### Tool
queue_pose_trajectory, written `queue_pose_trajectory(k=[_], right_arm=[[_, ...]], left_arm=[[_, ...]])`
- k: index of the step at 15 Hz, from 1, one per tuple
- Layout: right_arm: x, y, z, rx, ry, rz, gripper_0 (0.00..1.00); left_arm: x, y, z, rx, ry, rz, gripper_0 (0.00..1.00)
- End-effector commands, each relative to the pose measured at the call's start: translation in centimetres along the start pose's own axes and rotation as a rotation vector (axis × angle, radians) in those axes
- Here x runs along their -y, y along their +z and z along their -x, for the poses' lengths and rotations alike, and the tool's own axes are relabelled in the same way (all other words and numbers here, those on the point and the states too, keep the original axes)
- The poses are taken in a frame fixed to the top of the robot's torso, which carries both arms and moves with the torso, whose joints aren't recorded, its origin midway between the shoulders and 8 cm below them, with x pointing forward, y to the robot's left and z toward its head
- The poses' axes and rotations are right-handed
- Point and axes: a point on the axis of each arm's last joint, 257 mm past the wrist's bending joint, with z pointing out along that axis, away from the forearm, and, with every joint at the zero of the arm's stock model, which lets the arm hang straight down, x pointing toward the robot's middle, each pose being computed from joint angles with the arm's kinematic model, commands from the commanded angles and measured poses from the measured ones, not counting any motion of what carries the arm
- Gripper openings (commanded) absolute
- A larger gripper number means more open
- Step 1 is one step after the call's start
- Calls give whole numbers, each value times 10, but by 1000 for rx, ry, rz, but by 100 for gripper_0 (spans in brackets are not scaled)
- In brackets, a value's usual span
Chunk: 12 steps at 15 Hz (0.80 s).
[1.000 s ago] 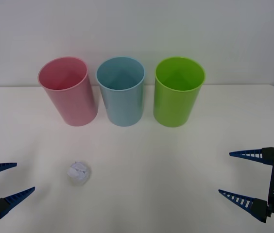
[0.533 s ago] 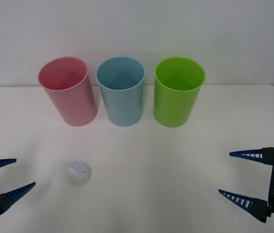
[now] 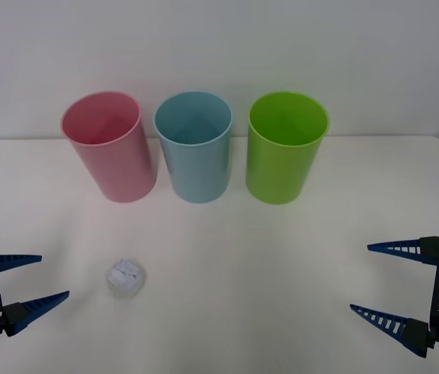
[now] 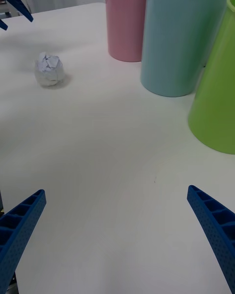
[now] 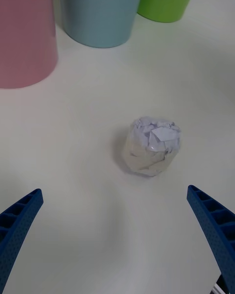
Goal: Put cans in the blue bin and PET bottles in the pink bin and trash in the green bin.
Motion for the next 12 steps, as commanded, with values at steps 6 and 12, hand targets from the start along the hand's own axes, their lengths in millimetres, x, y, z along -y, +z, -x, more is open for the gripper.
queue_pose_trajectory(k=[6,12], right_arm=[[0,0,0,0,0,0,100],[0,0,0,0,0,0,100]], left_arm=[[7,49,21,-170,-8,-31,100],[12,56,19,-254,-5,-54,100]])
